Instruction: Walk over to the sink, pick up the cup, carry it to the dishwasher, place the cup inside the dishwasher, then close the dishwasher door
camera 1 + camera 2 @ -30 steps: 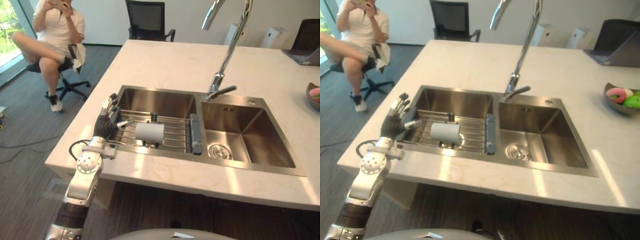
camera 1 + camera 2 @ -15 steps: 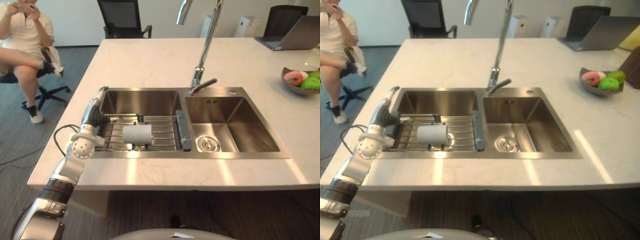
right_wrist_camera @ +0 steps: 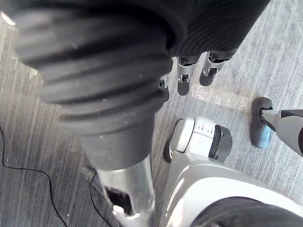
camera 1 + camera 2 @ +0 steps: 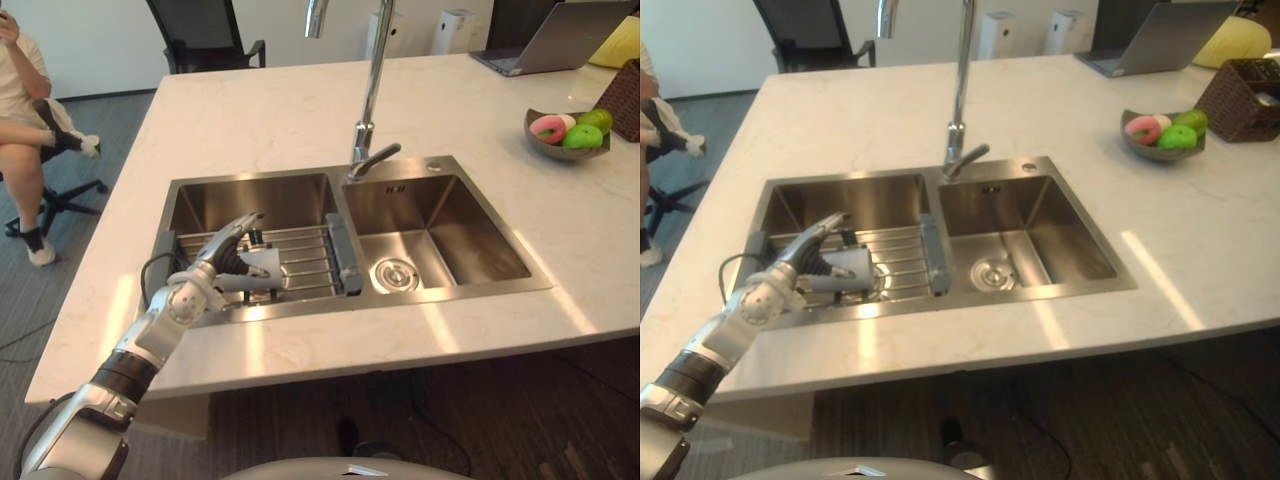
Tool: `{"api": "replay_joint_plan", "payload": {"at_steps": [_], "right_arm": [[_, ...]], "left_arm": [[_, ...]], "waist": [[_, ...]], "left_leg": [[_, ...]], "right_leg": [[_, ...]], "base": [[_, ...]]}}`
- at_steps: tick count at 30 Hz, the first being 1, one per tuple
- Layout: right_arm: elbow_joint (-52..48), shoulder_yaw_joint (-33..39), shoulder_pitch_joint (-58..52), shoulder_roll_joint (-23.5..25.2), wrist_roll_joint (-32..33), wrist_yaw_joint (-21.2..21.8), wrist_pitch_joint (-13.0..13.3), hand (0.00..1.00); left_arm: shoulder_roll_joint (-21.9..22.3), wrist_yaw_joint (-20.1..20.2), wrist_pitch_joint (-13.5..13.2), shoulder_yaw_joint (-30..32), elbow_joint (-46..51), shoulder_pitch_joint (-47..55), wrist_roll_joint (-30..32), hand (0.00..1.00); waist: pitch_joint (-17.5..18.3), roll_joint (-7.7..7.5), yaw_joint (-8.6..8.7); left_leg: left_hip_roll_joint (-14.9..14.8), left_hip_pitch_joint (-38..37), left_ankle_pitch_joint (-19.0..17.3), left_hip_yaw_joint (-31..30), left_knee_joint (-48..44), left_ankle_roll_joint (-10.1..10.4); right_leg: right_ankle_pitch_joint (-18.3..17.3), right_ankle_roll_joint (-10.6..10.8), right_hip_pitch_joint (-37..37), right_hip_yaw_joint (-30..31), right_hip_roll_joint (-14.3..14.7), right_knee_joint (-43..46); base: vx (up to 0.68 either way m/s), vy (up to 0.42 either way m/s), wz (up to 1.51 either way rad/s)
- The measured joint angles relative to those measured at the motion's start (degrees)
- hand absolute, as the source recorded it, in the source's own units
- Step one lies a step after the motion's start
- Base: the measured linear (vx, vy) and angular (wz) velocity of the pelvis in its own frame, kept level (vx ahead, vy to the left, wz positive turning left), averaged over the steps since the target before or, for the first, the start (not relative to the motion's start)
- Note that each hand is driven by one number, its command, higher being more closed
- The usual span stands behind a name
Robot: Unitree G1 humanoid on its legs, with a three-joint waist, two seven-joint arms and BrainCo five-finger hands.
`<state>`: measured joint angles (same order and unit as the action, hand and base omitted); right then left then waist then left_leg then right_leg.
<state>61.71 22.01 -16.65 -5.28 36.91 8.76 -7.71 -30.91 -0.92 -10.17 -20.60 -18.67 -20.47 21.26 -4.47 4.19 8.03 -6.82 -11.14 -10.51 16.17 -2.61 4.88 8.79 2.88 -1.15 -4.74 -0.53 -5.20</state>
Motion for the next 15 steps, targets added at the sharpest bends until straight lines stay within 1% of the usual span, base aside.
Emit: {"api": "replay_joint_plan", "payload": {"at_steps": [3, 7, 11, 15], "right_arm": [[-0.1, -1.1, 0.1, -0.2, 1.6, 0.7, 0.0, 0.00], [-0.1, -1.6, 0.0, -0.4, 1.8, 0.8, -0.2, 0.00], [-0.2, -2.8, 0.0, -1.1, 2.1, 0.8, -1.4, 0.00], [-0.4, -3.6, 0.0, -1.4, 2.2, 0.8, -1.8, 0.00]], "left_arm": [[-0.1, 0.0, -0.1, 0.0, -2.5, 0.0, 5.2, 0.00], [-0.1, 0.2, -0.2, 0.0, -4.7, 0.0, 9.4, 0.00], [-0.1, 3.2, -0.1, -1.5, -6.5, 0.0, 14.2, 0.00], [-0.2, 4.9, 0.0, -2.0, -6.8, -0.3, 15.6, 0.00]], "waist": [[-0.3, 0.04, -0.25], [-0.4, 0.10, -0.08], [-0.5, 0.21, -0.11], [-0.6, 0.21, -0.09]], "left_leg": [[0.0, -0.1, -0.1, 1.0, -0.3, 0.1], [-0.1, -0.2, -0.1, 1.1, -0.3, 0.1], [-0.1, -0.5, -0.1, 1.2, -0.2, 0.1], [-0.2, -0.8, -0.2, 1.3, -0.2, 0.2]], "right_leg": [[0.3, 0.0, -0.3, 0.9, 0.1, 0.0], [0.3, 0.0, -0.2, 1.0, 0.2, 0.0], [0.3, 0.0, -0.2, 1.1, 0.3, 0.0], [0.2, 0.0, 0.0, 1.1, 0.4, 0.0]], "base": [[-0.05, -0.011, -0.14], [-0.02, -0.008, -0.02], [0.00, 0.000, 0.00], [0.00, 0.000, 0.00]]}}
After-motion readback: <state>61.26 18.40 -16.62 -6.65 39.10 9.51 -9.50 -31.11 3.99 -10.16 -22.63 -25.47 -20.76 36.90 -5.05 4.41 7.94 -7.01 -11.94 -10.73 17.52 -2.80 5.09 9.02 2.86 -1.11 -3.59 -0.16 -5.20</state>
